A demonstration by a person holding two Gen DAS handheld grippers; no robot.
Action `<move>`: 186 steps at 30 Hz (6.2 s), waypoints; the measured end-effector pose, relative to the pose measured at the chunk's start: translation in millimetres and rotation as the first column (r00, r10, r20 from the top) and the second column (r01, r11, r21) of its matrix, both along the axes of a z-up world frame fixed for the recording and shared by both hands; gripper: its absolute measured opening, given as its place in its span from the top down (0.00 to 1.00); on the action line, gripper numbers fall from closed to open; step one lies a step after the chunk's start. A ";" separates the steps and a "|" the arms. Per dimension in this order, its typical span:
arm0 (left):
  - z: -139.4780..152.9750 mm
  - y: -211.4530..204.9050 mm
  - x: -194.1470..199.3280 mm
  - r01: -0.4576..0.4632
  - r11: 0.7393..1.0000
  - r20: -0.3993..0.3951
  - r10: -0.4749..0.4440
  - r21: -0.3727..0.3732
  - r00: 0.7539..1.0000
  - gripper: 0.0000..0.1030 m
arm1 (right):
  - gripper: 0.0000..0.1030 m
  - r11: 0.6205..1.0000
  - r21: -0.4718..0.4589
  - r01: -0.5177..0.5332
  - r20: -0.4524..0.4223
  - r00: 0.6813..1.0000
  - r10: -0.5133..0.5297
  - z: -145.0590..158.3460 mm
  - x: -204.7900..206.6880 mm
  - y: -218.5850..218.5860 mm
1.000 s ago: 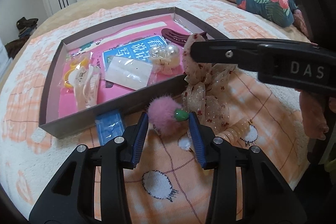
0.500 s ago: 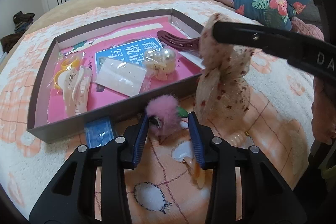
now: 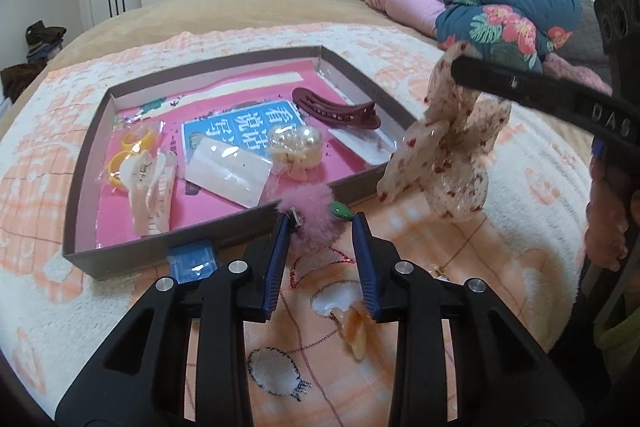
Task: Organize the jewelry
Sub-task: 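Carry the pompom with the left tool while the right carries the bow into the box, then open the left tool over the box while the right releases the bow there, then withdraw both tools toward the blue box and coil hair tie, then grasp the small blue box with the left tool while the right grasps the orange coil tie, then carry the blue box with the left tool while the right carries the coil tie into the grey box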
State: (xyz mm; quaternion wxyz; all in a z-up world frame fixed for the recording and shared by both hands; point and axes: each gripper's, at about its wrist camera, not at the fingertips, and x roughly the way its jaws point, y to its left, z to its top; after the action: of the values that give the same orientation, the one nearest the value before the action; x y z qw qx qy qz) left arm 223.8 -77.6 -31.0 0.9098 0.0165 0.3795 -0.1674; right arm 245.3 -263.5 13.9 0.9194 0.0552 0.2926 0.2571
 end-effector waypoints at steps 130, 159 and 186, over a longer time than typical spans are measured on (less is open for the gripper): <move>-20.5 70.8 -15.7 -0.238 0.971 -0.052 0.238 0.008 0.970 0.21 | 0.57 0.875 -0.368 -0.314 -0.168 0.948 0.269 -88.1 -45.2 78.8; 13.3 59.1 -18.7 -0.185 0.981 0.008 0.186 -0.060 0.983 0.72 | 0.84 0.964 -0.084 -0.252 -0.089 0.966 0.244 -33.4 -41.9 34.1; 16.7 29.4 55.9 -0.178 0.983 0.015 0.179 -0.050 0.984 0.72 | 0.84 0.997 -0.068 -0.047 -0.057 0.997 0.043 -21.4 36.0 16.8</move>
State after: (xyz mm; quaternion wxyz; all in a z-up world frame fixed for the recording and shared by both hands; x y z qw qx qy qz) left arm 279.8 -48.2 -14.3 0.9250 -0.0380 0.3662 -0.0940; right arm 281.3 -246.6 -7.5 0.9062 0.0237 0.3278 0.2660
